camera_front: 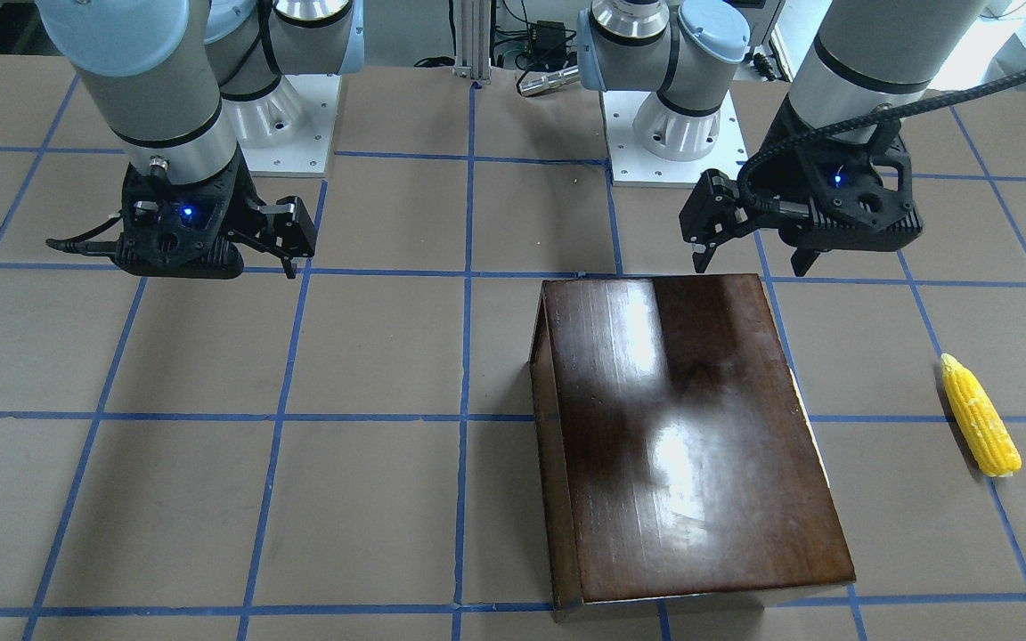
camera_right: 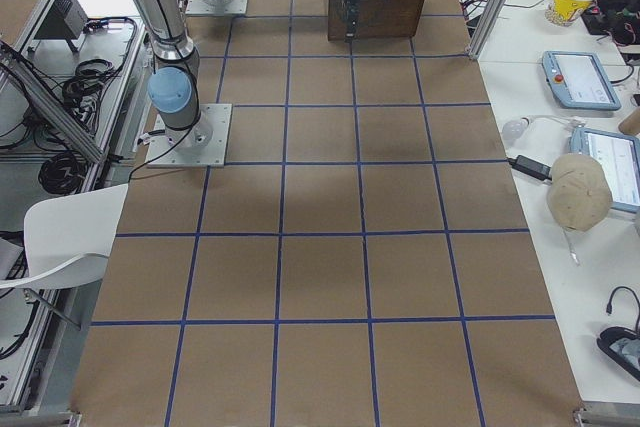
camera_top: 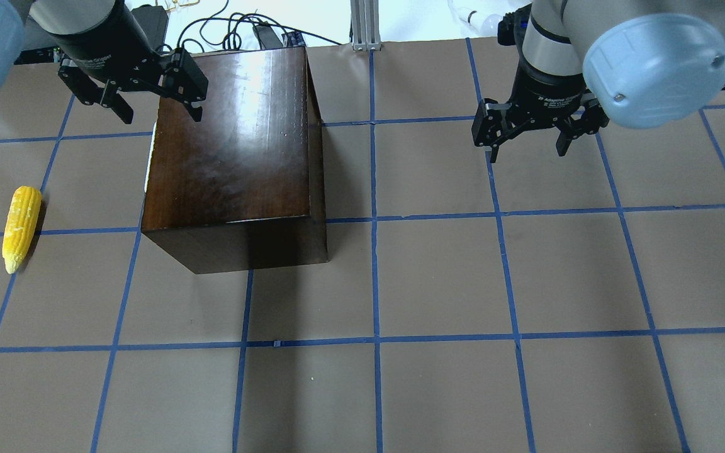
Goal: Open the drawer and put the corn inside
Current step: 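Move the left gripper down beside the cabinet toward the white drawer handle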
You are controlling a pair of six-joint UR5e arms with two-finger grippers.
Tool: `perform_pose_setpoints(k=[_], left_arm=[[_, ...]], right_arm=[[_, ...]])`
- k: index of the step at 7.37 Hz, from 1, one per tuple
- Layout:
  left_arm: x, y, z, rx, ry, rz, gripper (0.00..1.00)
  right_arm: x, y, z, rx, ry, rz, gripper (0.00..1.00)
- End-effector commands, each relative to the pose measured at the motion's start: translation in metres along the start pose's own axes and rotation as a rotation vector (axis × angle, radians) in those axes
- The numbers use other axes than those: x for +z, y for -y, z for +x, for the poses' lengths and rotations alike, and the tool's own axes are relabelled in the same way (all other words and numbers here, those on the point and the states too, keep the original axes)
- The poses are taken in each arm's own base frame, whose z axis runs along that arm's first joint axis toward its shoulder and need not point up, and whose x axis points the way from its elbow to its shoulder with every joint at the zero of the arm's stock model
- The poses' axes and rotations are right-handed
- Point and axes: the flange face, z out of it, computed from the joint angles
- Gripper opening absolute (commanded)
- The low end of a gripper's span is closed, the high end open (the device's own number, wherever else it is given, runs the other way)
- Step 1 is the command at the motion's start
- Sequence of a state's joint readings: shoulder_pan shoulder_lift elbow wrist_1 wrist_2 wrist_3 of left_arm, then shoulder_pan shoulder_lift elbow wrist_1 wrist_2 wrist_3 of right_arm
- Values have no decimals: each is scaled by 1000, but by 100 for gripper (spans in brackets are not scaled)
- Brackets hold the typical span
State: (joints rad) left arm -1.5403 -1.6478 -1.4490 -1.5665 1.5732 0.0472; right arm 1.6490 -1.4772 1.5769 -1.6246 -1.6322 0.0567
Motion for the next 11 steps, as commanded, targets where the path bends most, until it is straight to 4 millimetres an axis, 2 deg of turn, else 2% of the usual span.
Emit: perform_pose_setpoints(k=[1, 3, 5, 7, 8, 10, 11], left_arm=[[2, -1, -1, -7, 4, -26, 100], [7, 5, -2, -11, -5, -33, 100], [4, 15, -21, -41, -7, -29, 100], [11, 20, -30, -41, -9, -42, 100], [25, 31, -53, -31, -16, -61, 100], [52, 51, -124, -42, -59, -75, 100], [65, 59, -150, -44, -63, -70, 100]], right_arm=[[0, 0, 0, 0, 0, 0, 100], [0, 0, 0, 0, 0, 0, 100], [0, 0, 0, 0, 0, 0, 100], [0, 0, 0, 0, 0, 0, 100], [0, 0, 0, 0, 0, 0, 100], [0, 0, 0, 0, -2, 0, 100], [0, 0, 0, 0, -1, 1, 100]])
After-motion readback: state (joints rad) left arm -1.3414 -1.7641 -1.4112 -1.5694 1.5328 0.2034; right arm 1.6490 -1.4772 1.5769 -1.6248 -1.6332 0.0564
